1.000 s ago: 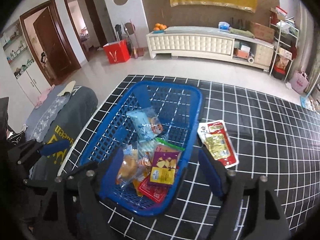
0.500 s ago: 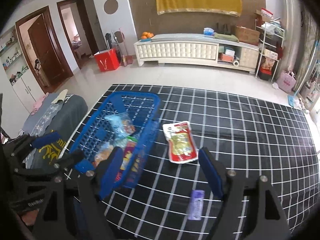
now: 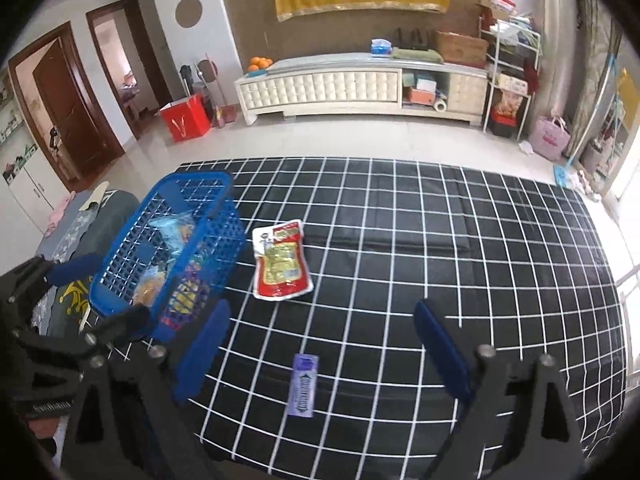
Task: Organize snacks
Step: 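Move the left tool toward the red-and-yellow snack pouch on the mat, then grasp the red-and-yellow snack pouch with the left tool and lift it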
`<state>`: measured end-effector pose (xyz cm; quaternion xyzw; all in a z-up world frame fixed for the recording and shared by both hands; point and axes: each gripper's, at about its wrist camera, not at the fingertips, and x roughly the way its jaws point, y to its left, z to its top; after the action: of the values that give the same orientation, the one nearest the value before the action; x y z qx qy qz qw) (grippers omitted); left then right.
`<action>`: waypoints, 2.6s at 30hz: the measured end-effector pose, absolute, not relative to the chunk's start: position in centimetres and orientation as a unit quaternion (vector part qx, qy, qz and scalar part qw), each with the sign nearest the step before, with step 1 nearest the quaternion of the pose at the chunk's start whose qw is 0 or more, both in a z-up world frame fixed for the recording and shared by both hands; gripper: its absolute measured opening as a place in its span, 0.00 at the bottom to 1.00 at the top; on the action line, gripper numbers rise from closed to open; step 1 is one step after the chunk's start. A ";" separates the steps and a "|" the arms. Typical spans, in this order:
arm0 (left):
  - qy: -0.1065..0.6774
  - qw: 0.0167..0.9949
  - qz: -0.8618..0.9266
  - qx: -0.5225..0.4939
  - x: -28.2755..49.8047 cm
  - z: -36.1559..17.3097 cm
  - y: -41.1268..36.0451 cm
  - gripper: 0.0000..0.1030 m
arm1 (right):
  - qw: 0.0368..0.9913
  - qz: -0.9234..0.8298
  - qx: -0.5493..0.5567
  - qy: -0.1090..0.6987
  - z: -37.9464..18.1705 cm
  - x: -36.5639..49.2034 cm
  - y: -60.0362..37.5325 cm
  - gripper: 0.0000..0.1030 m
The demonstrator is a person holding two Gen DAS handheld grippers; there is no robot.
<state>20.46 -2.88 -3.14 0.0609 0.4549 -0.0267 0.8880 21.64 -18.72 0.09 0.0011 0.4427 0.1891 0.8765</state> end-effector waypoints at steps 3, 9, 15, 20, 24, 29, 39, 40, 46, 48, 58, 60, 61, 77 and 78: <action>0.482 0.873 -0.007 0.072 22.3 -4.4 -4.9 0.79 | 0.876 0.178 0.000 0.449 -0.7 22.6 -19.9 0.98; 0.516 0.856 -0.015 0.019 25.7 -6.9 -7.2 0.79 | 0.866 0.144 0.009 0.480 -3.1 25.6 -23.0 0.99; 0.550 0.834 -0.001 -0.046 29.0 -9.6 -7.5 0.79 | 0.852 0.140 0.021 0.503 -5.6 28.4 -24.6 0.99; 0.567 0.820 0.028 -0.073 31.6 -12.0 -7.1 0.79 | 0.838 0.144 0.023 0.526 -7.7 30.7 -24.3 0.99; 0.576 0.811 0.044 -0.095 33.1 -14.0 -6.4 0.79 | 0.828 0.145 0.038 0.541 -9.4 32.5 -23.8 0.99; 0.591 0.798 0.061 -0.103 34.8 -16.4 -6.1 0.79 | 0.823 0.136 0.036 0.550 -11.1 33.9 -23.0 0.99; 0.600 0.788 0.081 -0.115 38.7 -18.6 -5.1 0.79 | 0.815 0.137 0.049 0.561 -13.2 36.0 -23.9 0.99; 0.602 0.784 0.088 -0.119 39.1 -19.0 -4.7 0.79 | 0.814 0.138 0.050 0.561 -13.4 36.1 -23.8 0.99; 0.613 0.775 0.097 -0.115 40.0 -20.8 -3.4 0.79 | 0.811 0.145 0.044 0.566 -14.1 36.8 -23.0 0.99; 0.613 0.774 0.097 -0.127 40.2 -21.2 -3.1 0.79 | 0.811 0.144 0.045 0.565 -14.2 36.9 -22.8 0.99; 0.605 0.777 0.075 -0.158 41.2 -21.7 -2.0 0.79 | 0.812 0.147 0.048 0.563 -14.3 37.1 -22.0 0.99; 0.602 0.781 0.066 -0.153 41.2 -21.2 -2.2 0.79 | 0.811 0.147 0.050 0.565 -14.4 37.2 -21.9 0.99; 0.604 0.779 0.066 -0.152 41.5 -21.3 -2.3 0.79 | 0.811 0.146 0.049 0.565 -14.4 37.3 -21.9 0.99; 0.602 0.789 0.080 -0.092 43.0 -23.1 -3.2 0.54 | 0.808 0.148 0.044 0.569 -14.8 37.5 -21.4 1.00; 0.602 0.790 0.080 -0.085 42.9 -23.0 -3.7 0.51 | 0.807 0.147 0.045 0.571 -14.9 37.4 -21.4 1.00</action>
<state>42.91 -3.68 -22.95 -0.0849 0.6018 0.0799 0.7901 37.42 -21.45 -14.89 0.0446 0.5708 0.1470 0.8066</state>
